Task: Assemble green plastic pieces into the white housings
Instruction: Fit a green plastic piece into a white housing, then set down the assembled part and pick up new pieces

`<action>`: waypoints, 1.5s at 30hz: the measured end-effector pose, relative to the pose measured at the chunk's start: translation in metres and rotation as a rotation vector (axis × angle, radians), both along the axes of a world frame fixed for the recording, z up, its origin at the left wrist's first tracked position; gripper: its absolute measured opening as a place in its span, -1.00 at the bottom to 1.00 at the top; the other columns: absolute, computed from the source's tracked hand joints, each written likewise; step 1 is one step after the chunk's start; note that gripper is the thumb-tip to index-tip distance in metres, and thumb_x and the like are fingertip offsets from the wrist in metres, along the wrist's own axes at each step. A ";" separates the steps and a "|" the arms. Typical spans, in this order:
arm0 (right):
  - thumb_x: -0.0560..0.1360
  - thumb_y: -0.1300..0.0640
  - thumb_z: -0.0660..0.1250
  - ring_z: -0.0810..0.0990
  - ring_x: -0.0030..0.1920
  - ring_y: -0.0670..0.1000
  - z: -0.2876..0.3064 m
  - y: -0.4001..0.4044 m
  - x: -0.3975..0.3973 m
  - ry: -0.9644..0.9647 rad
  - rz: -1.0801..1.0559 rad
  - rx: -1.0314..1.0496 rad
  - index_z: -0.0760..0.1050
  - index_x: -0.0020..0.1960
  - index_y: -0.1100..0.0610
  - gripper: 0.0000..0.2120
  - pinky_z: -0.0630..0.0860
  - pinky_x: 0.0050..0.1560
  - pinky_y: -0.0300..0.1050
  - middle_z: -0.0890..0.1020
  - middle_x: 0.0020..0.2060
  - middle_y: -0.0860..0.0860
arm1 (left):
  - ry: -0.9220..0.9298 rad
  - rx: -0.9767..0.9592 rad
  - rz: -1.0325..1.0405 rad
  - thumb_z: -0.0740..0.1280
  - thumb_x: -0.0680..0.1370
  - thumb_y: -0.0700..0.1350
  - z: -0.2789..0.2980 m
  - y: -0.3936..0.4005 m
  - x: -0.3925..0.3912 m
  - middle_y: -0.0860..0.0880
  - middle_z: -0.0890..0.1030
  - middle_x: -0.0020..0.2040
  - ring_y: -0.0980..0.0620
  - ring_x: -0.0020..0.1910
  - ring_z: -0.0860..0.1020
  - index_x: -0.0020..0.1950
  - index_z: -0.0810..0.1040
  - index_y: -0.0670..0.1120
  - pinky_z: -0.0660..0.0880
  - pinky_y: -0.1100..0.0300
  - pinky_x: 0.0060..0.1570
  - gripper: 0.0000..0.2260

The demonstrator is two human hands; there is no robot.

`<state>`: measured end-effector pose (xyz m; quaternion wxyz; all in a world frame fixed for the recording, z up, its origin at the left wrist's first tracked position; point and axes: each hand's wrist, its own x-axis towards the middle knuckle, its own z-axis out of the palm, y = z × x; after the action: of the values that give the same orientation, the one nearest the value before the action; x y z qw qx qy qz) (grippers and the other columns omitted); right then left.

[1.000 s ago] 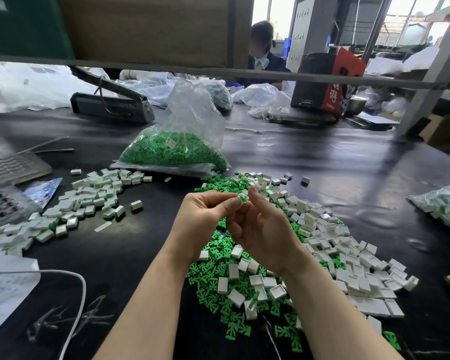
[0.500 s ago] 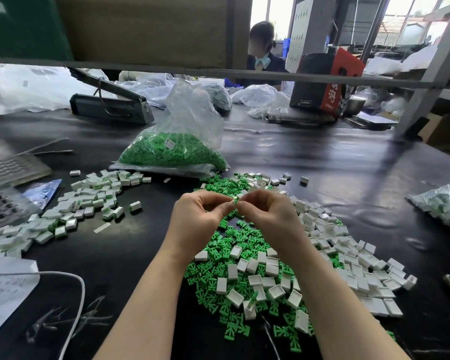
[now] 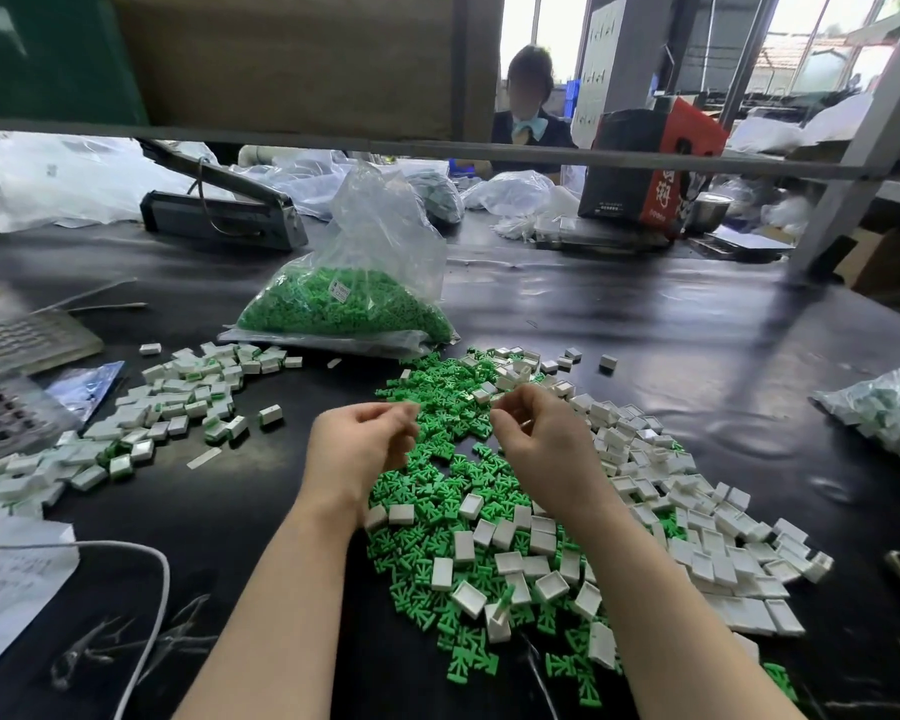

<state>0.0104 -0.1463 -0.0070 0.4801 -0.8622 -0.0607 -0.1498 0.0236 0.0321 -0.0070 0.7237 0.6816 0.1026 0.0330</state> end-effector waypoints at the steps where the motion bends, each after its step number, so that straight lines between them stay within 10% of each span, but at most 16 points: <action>1: 0.57 0.17 0.30 0.49 -0.36 -0.11 0.000 -0.004 0.001 -0.002 -0.042 -0.051 0.48 -0.12 0.06 -0.90 0.34 -0.40 -0.38 0.54 -0.32 -0.08 | 0.072 -0.134 0.088 0.45 0.49 -0.18 -0.001 0.008 0.004 -0.07 0.68 -0.32 0.11 -0.41 0.60 -0.13 0.65 -0.17 0.57 0.28 -0.39 -0.94; 8: 0.56 0.05 0.24 0.37 -0.01 0.02 -0.003 -0.039 0.004 0.095 -0.428 -0.517 0.53 0.15 -0.02 -0.80 0.25 -0.01 -0.06 0.63 -0.07 -0.03 | 0.219 -0.728 0.297 0.23 0.64 -0.21 -0.005 0.049 0.018 -0.03 0.62 -0.48 0.15 -0.49 0.62 -0.15 0.48 -0.20 0.54 0.33 -0.50 -0.82; 14: 0.53 0.11 0.19 0.23 0.39 0.11 -0.008 -0.050 0.006 0.333 -0.399 -0.691 0.18 0.52 -0.18 -0.41 0.22 0.25 0.07 0.33 0.48 -0.07 | 0.152 -0.867 0.348 0.05 0.69 -0.23 -0.004 0.059 0.018 -0.10 0.59 0.05 0.00 0.26 0.53 0.25 0.43 -0.24 0.51 0.16 0.15 -0.77; 22: 0.47 0.33 0.09 -0.15 0.57 0.11 -0.017 -0.043 0.008 0.461 -0.237 -0.669 -0.10 0.53 -0.35 -0.16 -0.23 0.46 0.31 -0.04 0.59 -0.15 | -0.007 -1.044 0.335 0.10 0.68 -0.03 0.001 0.066 0.017 -0.15 0.48 0.33 -0.09 0.36 0.46 0.45 0.25 -0.27 0.42 0.09 0.31 -0.57; 30: 0.53 0.28 0.14 0.33 0.31 0.11 -0.018 -0.038 0.009 0.227 -0.267 -0.707 0.46 0.27 -0.06 -0.60 0.23 0.26 0.10 0.56 0.26 -0.07 | 0.060 -0.649 0.106 0.19 0.65 -0.07 0.008 0.037 0.009 -0.02 0.67 -0.18 0.06 -0.15 0.61 -0.01 0.55 -0.10 0.52 0.20 -0.12 -0.81; 37: 0.57 0.10 0.22 0.37 0.11 0.04 -0.016 -0.035 0.007 0.129 -0.289 -0.725 0.52 0.12 0.01 -0.83 0.23 0.08 0.00 0.62 0.09 -0.05 | 0.026 -0.158 -0.137 0.26 0.61 -0.20 0.006 -0.006 0.000 -0.05 0.70 -0.14 0.04 -0.18 0.61 0.05 0.60 -0.13 0.52 0.18 -0.13 -0.87; 45: 0.49 0.03 0.44 0.60 -0.01 -0.11 0.003 -0.011 0.005 -0.133 0.026 -0.128 0.60 0.06 0.00 -0.84 0.48 0.14 0.00 0.66 -0.10 -0.17 | -0.017 -0.044 -0.344 0.41 0.52 -0.16 0.004 -0.028 -0.005 -0.09 0.72 -0.15 0.12 -0.30 0.64 0.02 0.62 -0.15 0.54 0.28 -0.29 -0.88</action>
<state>0.0151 -0.1568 -0.0044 0.4209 -0.8784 -0.1130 -0.1962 0.0186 0.0046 -0.0025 0.7342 0.6729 -0.0208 -0.0878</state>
